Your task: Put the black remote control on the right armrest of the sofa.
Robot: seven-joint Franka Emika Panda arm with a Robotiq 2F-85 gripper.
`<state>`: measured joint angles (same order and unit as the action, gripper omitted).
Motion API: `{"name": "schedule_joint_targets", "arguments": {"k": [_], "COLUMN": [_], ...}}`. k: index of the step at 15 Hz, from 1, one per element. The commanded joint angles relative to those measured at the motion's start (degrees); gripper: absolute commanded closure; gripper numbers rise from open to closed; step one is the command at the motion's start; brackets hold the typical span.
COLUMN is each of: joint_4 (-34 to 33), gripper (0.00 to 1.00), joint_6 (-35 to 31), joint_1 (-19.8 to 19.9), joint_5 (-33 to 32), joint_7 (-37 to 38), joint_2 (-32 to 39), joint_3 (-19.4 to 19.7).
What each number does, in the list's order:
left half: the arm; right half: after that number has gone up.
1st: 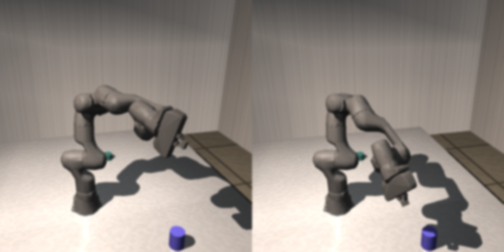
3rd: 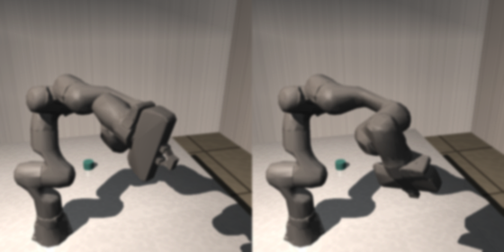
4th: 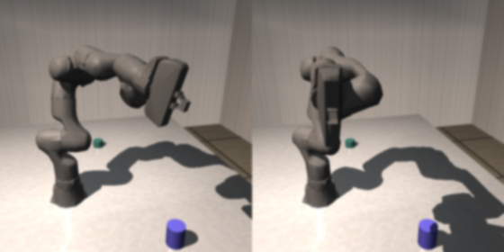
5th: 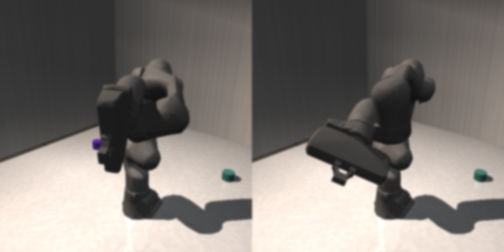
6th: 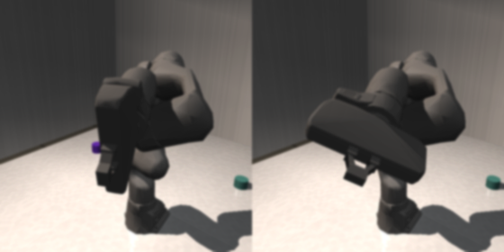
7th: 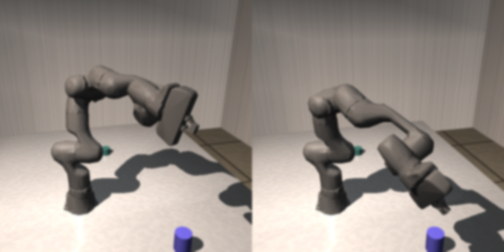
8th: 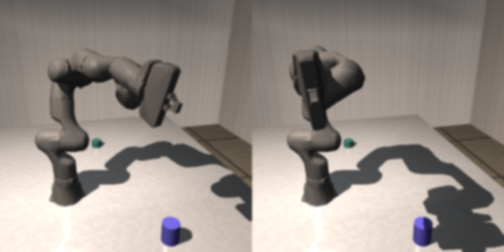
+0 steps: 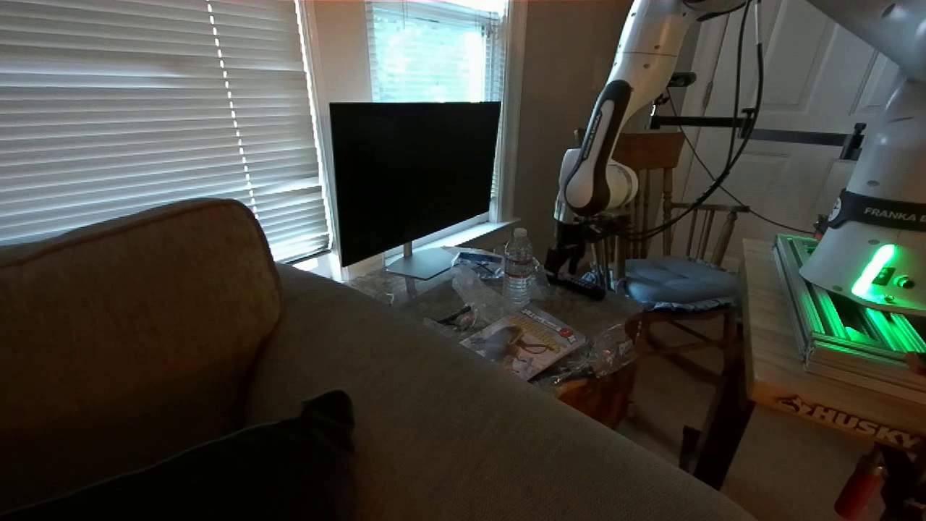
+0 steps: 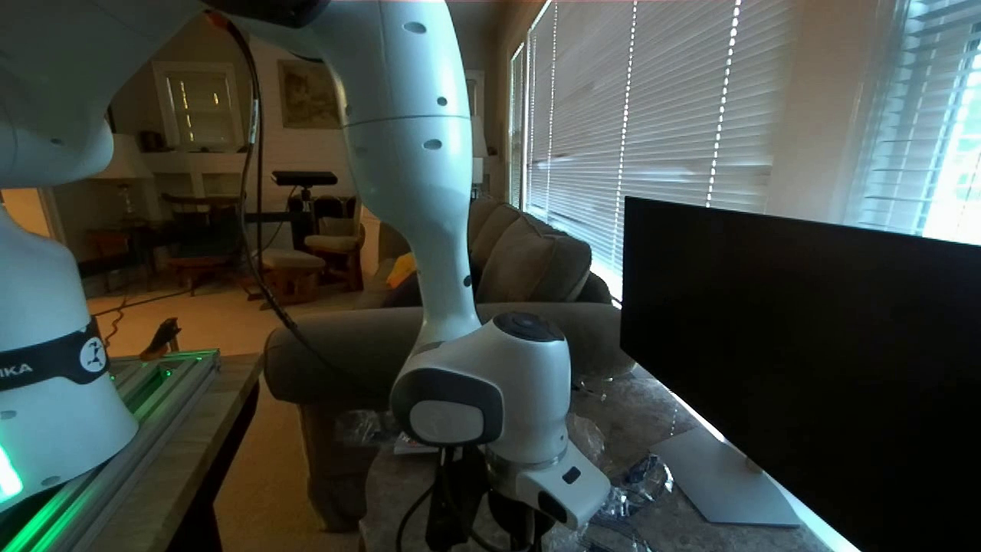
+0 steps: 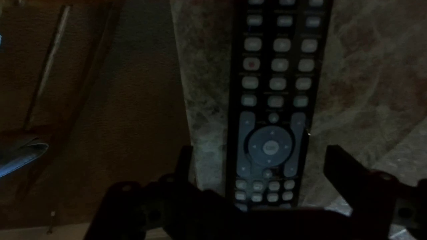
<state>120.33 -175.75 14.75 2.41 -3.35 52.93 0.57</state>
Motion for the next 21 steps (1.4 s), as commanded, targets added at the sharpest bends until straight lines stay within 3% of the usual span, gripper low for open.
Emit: {"name": "schedule_joint_targets", "arguments": {"k": [1, 5, 9, 18, 21], "joint_4": [-1.7, -2.1, -1.4, 6.9, 10.6], "gripper": [0.18, 0.49, 0.73, 0.73, 0.73], "joint_6": [-1.2, -1.2, -1.0, 6.8, 10.3], "joint_1": [1.3, 1.6, 1.5, -3.8, -4.4], "joint_5": [-0.1, -0.1, -0.1, -0.7, -1.3], "joint_7": [-0.4, -0.4, -0.2, 1.7, 0.7], "joint_2": [1.8, 2.1, 1.1, -8.4, -13.4], "joint_3": [-1.3, -1.6, -1.0, 7.5, 8.3]}}
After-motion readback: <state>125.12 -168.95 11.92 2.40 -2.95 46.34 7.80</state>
